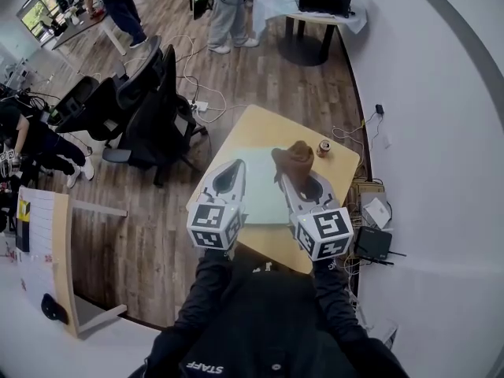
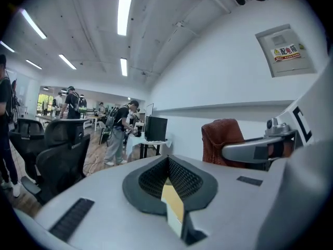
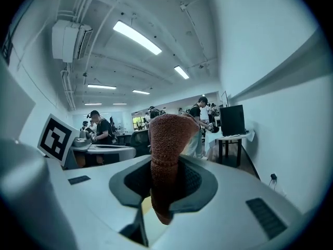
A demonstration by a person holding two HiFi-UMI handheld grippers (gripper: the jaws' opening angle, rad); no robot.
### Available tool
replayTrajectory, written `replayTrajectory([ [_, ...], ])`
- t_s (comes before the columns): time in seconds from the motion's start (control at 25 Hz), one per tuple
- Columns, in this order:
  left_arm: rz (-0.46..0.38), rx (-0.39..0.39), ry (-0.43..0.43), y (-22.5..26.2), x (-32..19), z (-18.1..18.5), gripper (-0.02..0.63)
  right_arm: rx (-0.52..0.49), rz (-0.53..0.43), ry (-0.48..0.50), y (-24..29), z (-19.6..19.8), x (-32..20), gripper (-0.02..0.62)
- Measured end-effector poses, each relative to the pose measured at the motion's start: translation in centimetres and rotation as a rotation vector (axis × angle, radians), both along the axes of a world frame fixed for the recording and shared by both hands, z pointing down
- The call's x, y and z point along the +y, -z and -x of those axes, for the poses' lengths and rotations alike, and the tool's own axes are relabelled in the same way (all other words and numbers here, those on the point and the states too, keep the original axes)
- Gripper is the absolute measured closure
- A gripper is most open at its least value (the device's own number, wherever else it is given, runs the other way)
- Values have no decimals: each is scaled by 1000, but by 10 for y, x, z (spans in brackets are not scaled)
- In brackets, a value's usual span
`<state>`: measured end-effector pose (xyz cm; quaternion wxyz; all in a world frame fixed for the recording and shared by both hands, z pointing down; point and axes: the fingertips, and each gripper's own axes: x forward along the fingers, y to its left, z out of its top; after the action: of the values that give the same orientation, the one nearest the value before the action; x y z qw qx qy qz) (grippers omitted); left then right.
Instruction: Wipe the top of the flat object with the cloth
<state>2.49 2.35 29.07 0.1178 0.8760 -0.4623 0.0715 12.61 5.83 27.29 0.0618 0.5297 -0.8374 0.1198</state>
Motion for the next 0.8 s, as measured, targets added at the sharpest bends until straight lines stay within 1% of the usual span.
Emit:
replayTrajectory([
  [0.28,-46,2,-3,21,8,-12,572,13,-58,-35,21,-10,4,499],
  [0.8,-71,-6,-8,28,17,-20,572,7,-98,-39,29,-9,11,500],
])
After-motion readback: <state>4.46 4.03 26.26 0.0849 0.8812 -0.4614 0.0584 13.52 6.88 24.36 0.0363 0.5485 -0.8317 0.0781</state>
